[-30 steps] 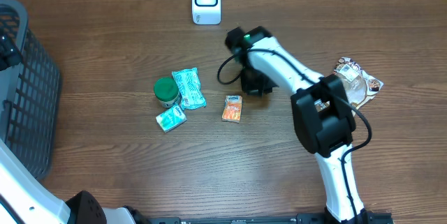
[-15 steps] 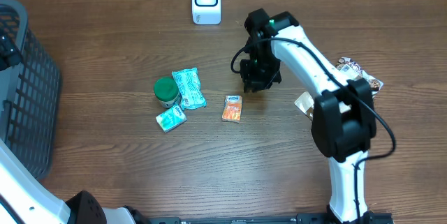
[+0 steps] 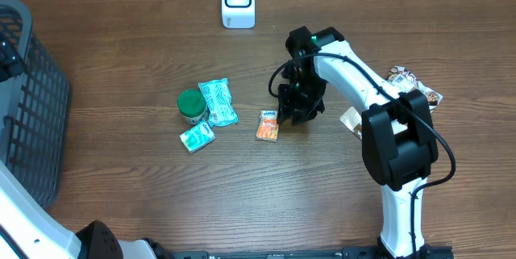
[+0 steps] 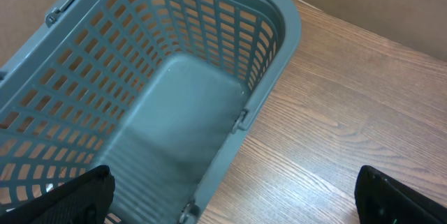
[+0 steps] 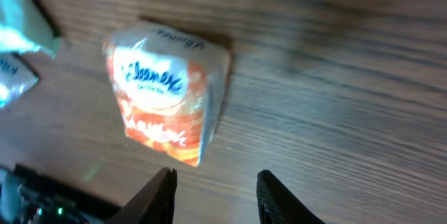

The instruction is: Scan the item barcode

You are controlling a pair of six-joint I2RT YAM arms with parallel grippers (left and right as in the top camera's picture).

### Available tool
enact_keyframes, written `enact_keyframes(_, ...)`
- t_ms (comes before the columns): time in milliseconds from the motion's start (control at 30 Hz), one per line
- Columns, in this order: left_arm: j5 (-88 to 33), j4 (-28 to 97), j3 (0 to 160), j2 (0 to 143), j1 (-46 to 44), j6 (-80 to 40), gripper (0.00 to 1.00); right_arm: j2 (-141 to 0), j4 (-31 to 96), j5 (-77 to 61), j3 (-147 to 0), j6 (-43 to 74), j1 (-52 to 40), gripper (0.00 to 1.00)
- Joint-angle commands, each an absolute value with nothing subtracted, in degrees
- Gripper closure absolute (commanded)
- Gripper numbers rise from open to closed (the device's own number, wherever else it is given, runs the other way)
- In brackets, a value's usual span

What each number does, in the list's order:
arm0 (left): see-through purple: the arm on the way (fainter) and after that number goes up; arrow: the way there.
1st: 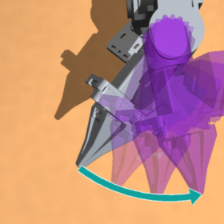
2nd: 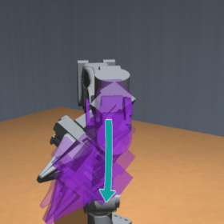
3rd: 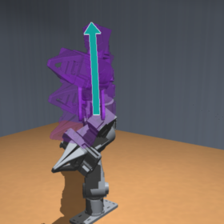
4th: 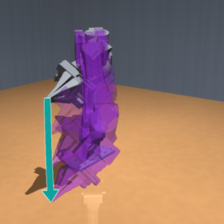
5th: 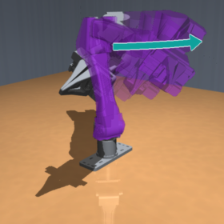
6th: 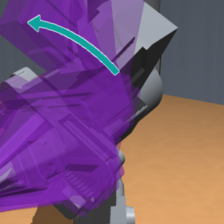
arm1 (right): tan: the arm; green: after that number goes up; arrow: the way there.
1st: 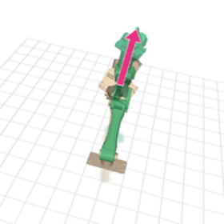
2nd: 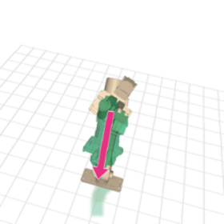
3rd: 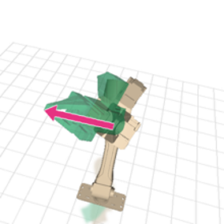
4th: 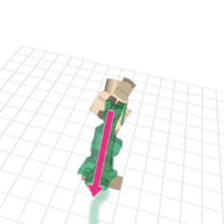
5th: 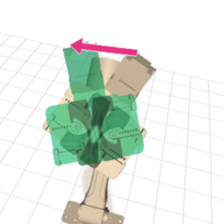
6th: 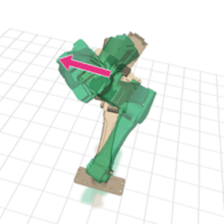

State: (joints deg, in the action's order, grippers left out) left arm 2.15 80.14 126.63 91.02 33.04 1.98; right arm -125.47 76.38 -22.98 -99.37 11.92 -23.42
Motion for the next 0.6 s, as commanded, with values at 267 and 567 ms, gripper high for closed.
enact_keyframes(267,1.69,79.94,126.37,90.74,33.08,1.45,0.0,-124.46,78.02,-22.7,-98.94,7.9,-30.72,0.6)
enact_keyframes(567,1.69,79.94,126.37,90.74,33.08,1.45,0.01,-124.46,74.96,-21.32,-96.79,8.99,-36.29,0.61)
